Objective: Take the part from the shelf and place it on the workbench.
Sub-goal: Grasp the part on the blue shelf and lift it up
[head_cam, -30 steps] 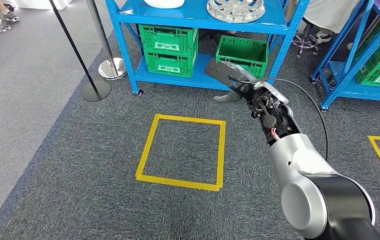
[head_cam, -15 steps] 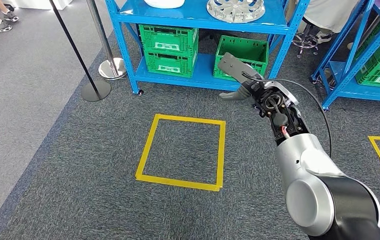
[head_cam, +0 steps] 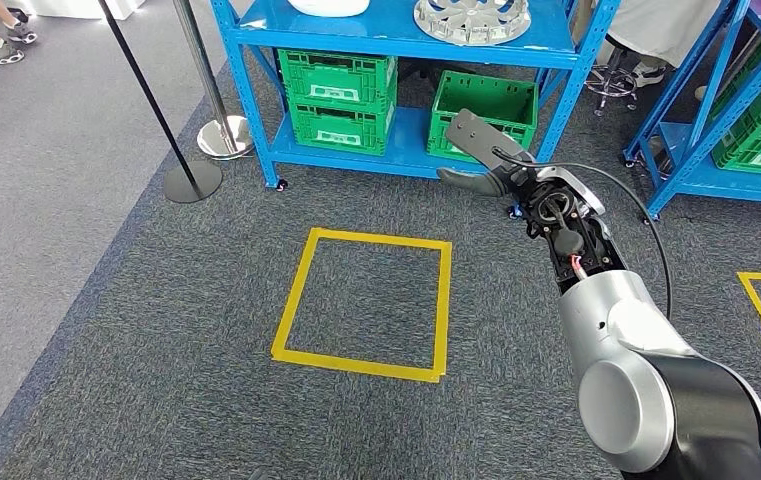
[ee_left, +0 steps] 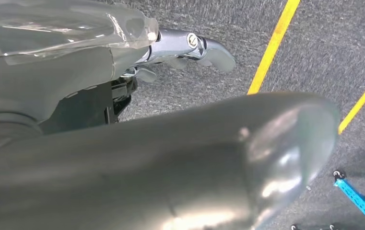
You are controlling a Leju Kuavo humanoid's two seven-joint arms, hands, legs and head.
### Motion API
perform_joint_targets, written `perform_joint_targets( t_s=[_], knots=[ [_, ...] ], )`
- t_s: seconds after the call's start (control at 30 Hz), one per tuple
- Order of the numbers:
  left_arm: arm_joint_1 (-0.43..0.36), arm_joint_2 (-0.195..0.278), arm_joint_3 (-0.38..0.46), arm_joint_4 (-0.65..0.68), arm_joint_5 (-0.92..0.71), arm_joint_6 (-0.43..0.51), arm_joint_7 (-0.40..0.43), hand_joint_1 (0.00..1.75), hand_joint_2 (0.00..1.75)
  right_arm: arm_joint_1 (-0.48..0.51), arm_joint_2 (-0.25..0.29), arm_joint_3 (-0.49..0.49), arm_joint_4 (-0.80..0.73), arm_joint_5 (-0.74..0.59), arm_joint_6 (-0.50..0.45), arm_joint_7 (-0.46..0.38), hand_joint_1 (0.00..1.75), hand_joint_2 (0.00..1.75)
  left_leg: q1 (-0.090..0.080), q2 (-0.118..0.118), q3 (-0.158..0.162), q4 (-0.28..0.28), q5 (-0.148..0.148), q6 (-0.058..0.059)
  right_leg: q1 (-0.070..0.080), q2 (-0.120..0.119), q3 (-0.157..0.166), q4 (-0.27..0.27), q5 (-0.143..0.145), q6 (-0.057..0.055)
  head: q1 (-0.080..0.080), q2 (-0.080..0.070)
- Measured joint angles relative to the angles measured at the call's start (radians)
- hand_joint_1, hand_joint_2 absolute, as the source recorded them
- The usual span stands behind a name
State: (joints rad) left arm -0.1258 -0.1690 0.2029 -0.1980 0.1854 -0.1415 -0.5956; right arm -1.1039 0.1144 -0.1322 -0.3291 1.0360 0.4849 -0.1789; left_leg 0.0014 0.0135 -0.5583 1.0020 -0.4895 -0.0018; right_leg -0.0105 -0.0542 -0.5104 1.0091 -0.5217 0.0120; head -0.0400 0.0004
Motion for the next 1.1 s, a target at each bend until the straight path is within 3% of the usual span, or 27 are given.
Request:
perform_joint_targets(
  t_s=[0.3, 0.37, 0.5, 0.53, 0.6, 0.67, 0.7, 0.73, 0.8, 0.87, 0.9, 0.93, 1.0, 1.03, 1.1],
  knots=[
    [0.000, 0.000, -0.001, 0.000, -0.005, -0.023, -0.003, 0.00, 0.00, 0.001, 0.000, 0.000, 0.000, 0.012, 0.000, 0.002, 0.00, 0.00, -0.001, 0.000, -0.001, 0.002, -0.001, 0.002, -0.001, 0.000, 0.000, -0.001, 0.001, 0.001, 0.000, 0.000],
    [0.000, 0.001, -0.001, 0.000, -0.006, -0.039, -0.003, 0.00, 0.00, 0.002, 0.001, 0.000, 0.000, 0.015, 0.000, 0.003, 0.00, 0.00, -0.003, 0.000, -0.003, 0.003, -0.004, 0.007, -0.004, -0.001, 0.000, -0.005, 0.003, 0.005, 0.000, 0.000],
    [-0.001, 0.001, -0.005, -0.001, -0.010, -0.057, -0.003, 0.00, 0.00, 0.005, -0.001, 0.000, -0.002, 0.016, 0.000, 0.005, 0.00, 0.00, 0.002, -0.007, 0.011, -0.025, -0.012, 0.033, -0.009, 0.011, -0.012, 0.032, 0.019, 0.024, 0.002, 0.000],
    [-0.002, 0.001, -0.007, -0.001, -0.011, -0.057, -0.002, 0.00, 0.00, 0.004, -0.002, 0.000, -0.003, 0.016, 0.001, 0.005, 0.00, 0.00, 0.005, -0.009, 0.023, -0.031, -0.014, 0.038, -0.010, 0.023, -0.032, 0.063, 0.010, 0.026, 0.004, 0.000],
    [-0.005, -0.002, -0.009, -0.002, -0.012, -0.057, 0.001, 0.00, 0.00, 0.005, -0.007, 0.000, -0.005, 0.016, 0.002, 0.005, 0.00, 0.00, 0.008, -0.014, 0.039, -0.034, -0.017, 0.041, -0.012, 0.045, -0.107, 0.173, -0.028, 0.030, 0.008, 0.000],
    [-0.006, -0.005, -0.012, -0.002, -0.012, -0.054, 0.002, 0.00, 0.00, 0.015, -0.013, 0.000, -0.005, 0.017, 0.006, 0.006, 0.00, 0.00, 0.009, -0.022, 0.050, -0.033, -0.024, 0.036, -0.016, 0.051, -0.191, 0.275, -0.050, 0.036, 0.009, 0.000],
    [-0.005, -0.005, -0.014, -0.002, -0.012, -0.050, 0.003, 0.00, 0.00, 0.020, -0.015, 0.000, -0.005, 0.017, 0.008, 0.006, 0.00, 0.00, 0.011, -0.026, 0.058, -0.032, -0.029, 0.030, -0.019, 0.051, -0.214, 0.282, -0.042, 0.038, 0.010, 0.000],
    [-0.004, -0.006, -0.014, -0.002, -0.010, -0.045, 0.002, 0.00, 0.00, 0.024, -0.016, 0.000, -0.005, 0.017, 0.009, 0.006, 0.00, 0.00, 0.014, -0.030, 0.069, -0.031, -0.036, 0.023, -0.023, 0.051, -0.217, 0.249, -0.019, 0.042, 0.010, 0.000],
    [-0.004, -0.006, -0.014, -0.002, -0.006, -0.038, 0.000, 0.00, 0.00, 0.030, -0.021, 0.000, -0.004, 0.018, 0.010, 0.006, 0.00, 0.00, 0.021, -0.037, 0.091, -0.024, -0.058, 0.004, -0.031, 0.050, -0.197, 0.122, 0.067, 0.054, 0.010, 0.000],
    [-0.006, -0.005, -0.014, -0.001, -0.003, -0.026, 0.000, 0.00, 0.00, 0.038, -0.024, 0.001, -0.002, 0.020, 0.016, 0.007, 0.00, 0.00, 0.024, -0.042, 0.095, -0.015, -0.078, -0.014, -0.030, 0.049, -0.185, 0.044, 0.128, 0.044, 0.012, 0.000],
    [-0.007, -0.004, -0.014, -0.001, -0.005, -0.017, 0.000, 0.00, 0.00, 0.042, -0.026, 0.000, -0.003, 0.022, 0.027, 0.009, 0.00, 0.00, 0.025, -0.042, 0.093, -0.012, -0.083, -0.021, -0.026, 0.049, -0.187, 0.041, 0.134, 0.030, 0.012, 0.000],
    [-0.009, -0.005, -0.014, -0.002, -0.006, -0.007, 0.000, 0.00, 0.00, 0.043, -0.027, 0.000, -0.006, 0.023, 0.041, 0.010, 0.00, 0.00, 0.026, -0.042, 0.088, -0.012, -0.083, -0.026, -0.022, 0.050, -0.185, 0.042, 0.129, 0.016, 0.013, 0.000],
    [-0.012, -0.006, -0.014, -0.002, -0.009, 0.010, 0.002, 0.00, 0.00, 0.041, -0.028, -0.001, -0.013, 0.023, 0.066, 0.012, 0.00, 0.00, 0.030, -0.035, 0.077, 0.010, -0.081, -0.033, -0.021, 0.053, -0.178, 0.043, 0.121, -0.002, 0.012, 0.000],
    [-0.015, -0.006, -0.014, -0.002, -0.010, 0.018, 0.004, 0.00, 0.00, 0.039, -0.027, -0.002, -0.015, 0.023, 0.070, 0.012, 0.00, 0.00, 0.030, -0.031, 0.059, 0.043, -0.083, -0.036, -0.022, 0.054, -0.170, 0.041, 0.116, -0.009, 0.010, 0.000],
    [-0.021, -0.007, -0.014, -0.002, -0.010, 0.035, 0.007, 0.00, 0.00, 0.036, -0.027, -0.002, -0.017, 0.023, 0.072, 0.012, 0.00, 0.00, 0.030, -0.024, -0.016, 0.157, -0.111, -0.040, -0.021, 0.054, -0.158, 0.038, 0.107, -0.020, 0.008, 0.000]
  ],
)
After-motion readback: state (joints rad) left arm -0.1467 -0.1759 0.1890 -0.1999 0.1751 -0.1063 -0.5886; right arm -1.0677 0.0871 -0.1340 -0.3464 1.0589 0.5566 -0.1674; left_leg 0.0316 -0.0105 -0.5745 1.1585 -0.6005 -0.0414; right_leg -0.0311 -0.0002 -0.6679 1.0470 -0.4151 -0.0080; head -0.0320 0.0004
